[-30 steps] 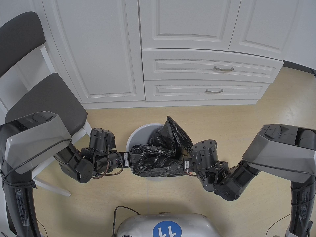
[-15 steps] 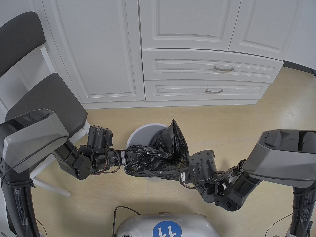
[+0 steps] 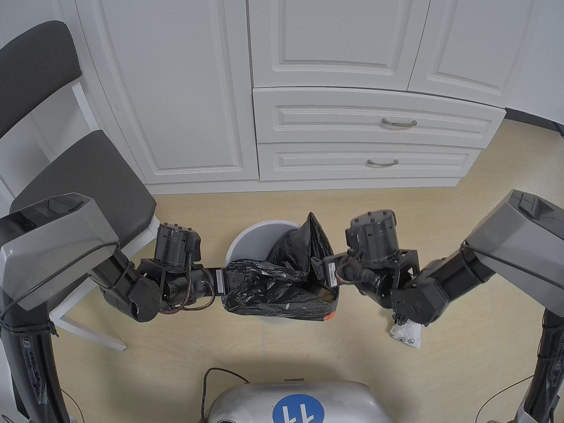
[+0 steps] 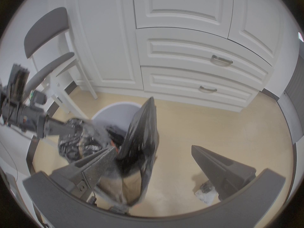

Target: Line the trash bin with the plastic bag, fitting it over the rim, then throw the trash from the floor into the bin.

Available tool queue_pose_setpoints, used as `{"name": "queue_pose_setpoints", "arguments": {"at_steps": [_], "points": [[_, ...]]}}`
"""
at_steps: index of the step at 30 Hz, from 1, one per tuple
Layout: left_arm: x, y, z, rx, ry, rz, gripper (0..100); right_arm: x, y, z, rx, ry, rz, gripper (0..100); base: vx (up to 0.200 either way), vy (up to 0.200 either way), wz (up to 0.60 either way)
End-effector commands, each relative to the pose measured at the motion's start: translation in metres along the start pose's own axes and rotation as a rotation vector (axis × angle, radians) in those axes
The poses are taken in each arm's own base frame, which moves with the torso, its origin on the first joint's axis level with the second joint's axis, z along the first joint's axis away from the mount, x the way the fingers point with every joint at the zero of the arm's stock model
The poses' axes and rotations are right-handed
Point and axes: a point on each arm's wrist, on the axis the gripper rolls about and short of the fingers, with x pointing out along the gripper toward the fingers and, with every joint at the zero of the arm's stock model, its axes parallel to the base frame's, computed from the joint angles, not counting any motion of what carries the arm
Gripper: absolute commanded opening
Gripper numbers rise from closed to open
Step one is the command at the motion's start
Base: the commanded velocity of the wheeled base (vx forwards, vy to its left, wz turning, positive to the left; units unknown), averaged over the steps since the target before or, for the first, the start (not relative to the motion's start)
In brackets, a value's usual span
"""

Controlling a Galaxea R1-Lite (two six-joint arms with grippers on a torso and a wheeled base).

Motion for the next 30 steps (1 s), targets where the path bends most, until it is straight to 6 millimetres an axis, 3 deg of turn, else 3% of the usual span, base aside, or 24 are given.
{"name": "queue_pose_setpoints", "arguments": {"at_steps": [1,6,12,21,22,30], "points": [[-0.002,-0.001,-0.001,0.002,0.002,-0.004,100,0.046,-0.006,0.006,-0.011,0.043,-0.035,100,0.000,0.000,0.00],[-0.002,-0.001,-0.002,0.004,0.005,-0.004,100,0.057,-0.005,0.001,-0.020,0.074,-0.043,100,0.000,0.000,0.00],[-0.001,-0.001,-0.003,0.004,0.012,-0.004,100,0.061,-0.021,0.007,-0.009,0.093,-0.077,100,0.000,0.000,0.00],[0.001,-0.001,-0.004,0.002,0.020,-0.023,100,0.080,-0.013,0.007,0.004,0.078,-0.018,100,0.000,0.000,0.00],[0.001,-0.001,-0.005,0.002,0.021,-0.023,100,0.080,-0.011,0.008,0.006,0.072,-0.007,0,0.000,0.000,0.00],[0.007,0.001,-0.009,0.003,0.036,-0.018,100,0.069,-0.014,0.014,0.049,0.069,-0.005,0,0.000,0.000,0.00]]}}
